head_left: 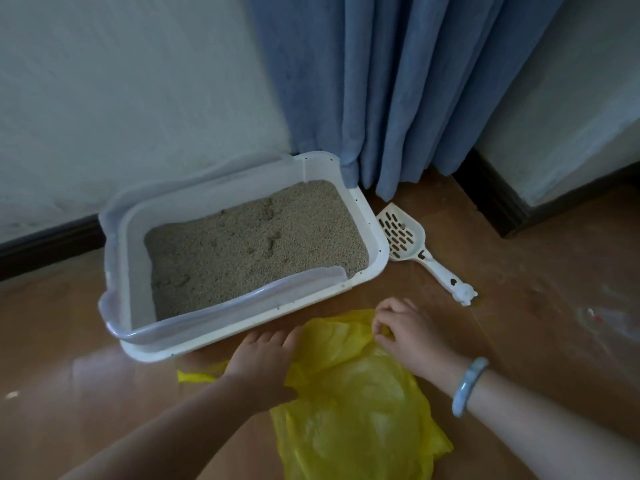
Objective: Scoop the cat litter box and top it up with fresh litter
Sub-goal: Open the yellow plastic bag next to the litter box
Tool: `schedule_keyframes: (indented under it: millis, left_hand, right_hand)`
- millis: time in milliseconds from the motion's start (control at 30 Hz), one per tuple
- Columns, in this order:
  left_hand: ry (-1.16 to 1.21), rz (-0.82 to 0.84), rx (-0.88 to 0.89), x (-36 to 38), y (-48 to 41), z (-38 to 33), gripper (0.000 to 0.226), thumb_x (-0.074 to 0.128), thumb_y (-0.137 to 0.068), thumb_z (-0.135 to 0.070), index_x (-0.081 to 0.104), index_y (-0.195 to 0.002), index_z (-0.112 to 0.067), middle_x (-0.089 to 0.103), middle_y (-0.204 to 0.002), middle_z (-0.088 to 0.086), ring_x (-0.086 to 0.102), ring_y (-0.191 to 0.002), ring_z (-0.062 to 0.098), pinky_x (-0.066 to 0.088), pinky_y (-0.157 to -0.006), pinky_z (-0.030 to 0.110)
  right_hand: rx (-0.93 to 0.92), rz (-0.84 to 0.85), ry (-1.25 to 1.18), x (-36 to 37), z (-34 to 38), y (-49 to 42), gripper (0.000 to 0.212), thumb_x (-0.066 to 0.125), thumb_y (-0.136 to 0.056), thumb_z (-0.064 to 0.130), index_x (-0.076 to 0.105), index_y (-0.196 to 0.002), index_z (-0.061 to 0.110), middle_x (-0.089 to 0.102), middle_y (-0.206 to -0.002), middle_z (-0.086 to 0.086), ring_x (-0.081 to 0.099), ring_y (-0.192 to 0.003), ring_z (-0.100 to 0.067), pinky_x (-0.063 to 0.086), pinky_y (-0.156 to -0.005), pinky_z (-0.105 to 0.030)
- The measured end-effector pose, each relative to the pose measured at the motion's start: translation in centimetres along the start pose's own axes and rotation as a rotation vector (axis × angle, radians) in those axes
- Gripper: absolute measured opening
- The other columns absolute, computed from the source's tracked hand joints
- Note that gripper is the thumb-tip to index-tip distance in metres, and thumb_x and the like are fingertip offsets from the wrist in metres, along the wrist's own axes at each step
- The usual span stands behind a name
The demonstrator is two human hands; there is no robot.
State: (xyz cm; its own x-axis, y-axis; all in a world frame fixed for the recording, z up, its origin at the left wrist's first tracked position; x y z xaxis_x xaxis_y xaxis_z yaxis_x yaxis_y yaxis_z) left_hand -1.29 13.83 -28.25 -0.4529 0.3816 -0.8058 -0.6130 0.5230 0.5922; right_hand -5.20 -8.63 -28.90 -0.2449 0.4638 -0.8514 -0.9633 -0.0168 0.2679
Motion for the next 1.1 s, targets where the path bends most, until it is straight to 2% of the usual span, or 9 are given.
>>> schedule_keyframes:
  millis: [100,167,400,533,667,800,933,1000,1100]
  left_hand:
    - [0.151,0.059,-0.054,-0.1,-0.7,-0.3,0.052,0.052,-0.089,-0.032,0.031,-0.135,-0.019,0.06,-0.115,0.005,0.059,-0.107,0.029,0.046,-0.081,0.037]
    - [0.324,0.025,-0.064,-0.7,-1.4,-0.9,0.039,0.049,-0.091,-0.032,0.037,-0.125,-0.02,0.062,-0.106,0.006,0.06,-0.099,0.028,0.049,-0.077,0.038]
    - [1.08,-0.189,-0.021,-3.9,-3.3,-4.4,0.009,0.051,-0.092,-0.019,0.05,-0.093,-0.028,0.052,-0.068,-0.008,0.046,-0.057,0.006,0.037,-0.051,0.017]
    - [1.379,-0.167,0.039,-5.2,-3.8,-5.8,0.014,0.067,-0.086,-0.02,0.063,-0.096,-0.028,0.062,-0.085,-0.011,0.056,-0.078,0.002,0.046,-0.073,0.018]
    - [1.616,0.018,0.117,-5.8,-3.4,-6.9,0.065,0.075,-0.075,-0.002,0.045,-0.128,-0.024,0.058,-0.115,-0.009,0.057,-0.096,-0.008,0.047,-0.077,0.01]
    - [1.445,0.057,0.185,-5.9,-3.7,-7.7,0.095,0.072,-0.071,0.009,0.024,-0.145,-0.024,0.046,-0.135,-0.008,0.05,-0.115,0.0,0.049,-0.087,0.018]
    - [1.044,-0.142,0.237,-6.6,-3.9,-8.6,0.075,0.067,-0.074,-0.001,0.038,-0.139,-0.027,0.058,-0.119,-0.008,0.056,-0.089,-0.002,0.042,-0.07,0.007]
    - [1.057,-0.21,0.225,-6.8,-4.1,-8.9,0.06,0.067,-0.077,-0.005,0.048,-0.128,-0.031,0.06,-0.11,-0.012,0.056,-0.08,-0.006,0.041,-0.067,0.007]
    - [1.116,-0.28,0.179,-6.7,-4.6,-8.3,0.045,0.07,-0.077,-0.005,0.054,-0.105,-0.037,0.058,-0.092,-0.01,0.055,-0.077,0.0,0.044,-0.07,0.013]
  right_hand:
    - [0.058,-0.017,0.032,-0.6,-0.7,0.0,0.005,0.061,-0.086,0.021,0.065,-0.089,0.023,0.052,-0.115,0.008,0.046,-0.11,-0.017,0.038,-0.091,-0.031]
    - [0.086,-0.041,-0.034,-0.6,-0.8,0.0,0.008,0.064,-0.084,0.021,0.066,-0.092,0.023,0.051,-0.117,0.007,0.047,-0.11,-0.017,0.038,-0.092,-0.029]
    - [0.218,0.112,-0.684,-0.7,-0.1,0.4,0.026,0.075,-0.078,0.025,0.052,-0.091,0.026,0.054,-0.11,0.005,0.054,-0.106,-0.011,0.045,-0.09,-0.028]
    - [0.208,0.325,-0.804,-1.1,0.0,2.0,0.05,0.076,-0.068,0.051,0.053,-0.106,0.028,0.055,-0.117,0.008,0.048,-0.114,-0.005,0.04,-0.098,-0.026]
    - [0.232,0.236,-0.704,-1.1,-0.9,2.6,0.052,0.08,-0.065,0.044,0.049,-0.106,0.033,0.048,-0.125,0.006,0.044,-0.119,-0.009,0.037,-0.099,-0.024]
    - [0.236,0.027,-0.642,-1.6,-2.0,2.5,0.021,0.077,-0.076,0.026,0.056,-0.082,0.028,0.049,-0.121,0.005,0.048,-0.114,-0.007,0.032,-0.092,-0.016]
    - [0.225,-0.04,-0.708,-1.4,-2.4,2.4,0.012,0.073,-0.08,0.017,0.062,-0.079,0.011,0.055,-0.114,-0.002,0.053,-0.107,-0.01,0.034,-0.087,-0.006]
    - [0.227,-0.051,-0.725,-1.2,-2.8,2.4,0.012,0.072,-0.081,0.013,0.063,-0.079,0.005,0.056,-0.108,-0.002,0.054,-0.105,-0.014,0.037,-0.093,-0.018]
    - [0.218,-0.079,-0.683,-1.6,-3.6,2.6,0.019,0.073,-0.08,0.014,0.057,-0.07,0.016,0.05,-0.093,0.007,0.051,-0.092,-0.009,0.036,-0.087,-0.022]
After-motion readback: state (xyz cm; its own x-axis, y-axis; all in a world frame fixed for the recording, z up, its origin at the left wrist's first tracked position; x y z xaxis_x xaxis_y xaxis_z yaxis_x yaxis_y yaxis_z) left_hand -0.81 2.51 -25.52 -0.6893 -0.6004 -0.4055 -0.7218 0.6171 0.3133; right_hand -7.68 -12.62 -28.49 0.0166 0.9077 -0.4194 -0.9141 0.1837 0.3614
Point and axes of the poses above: each hand's wrist, its own y-axis away from the middle knuckle, its own x-axis out of the palm, z = x × y, the point moved 3 cm from there along -y, towards the middle knuckle
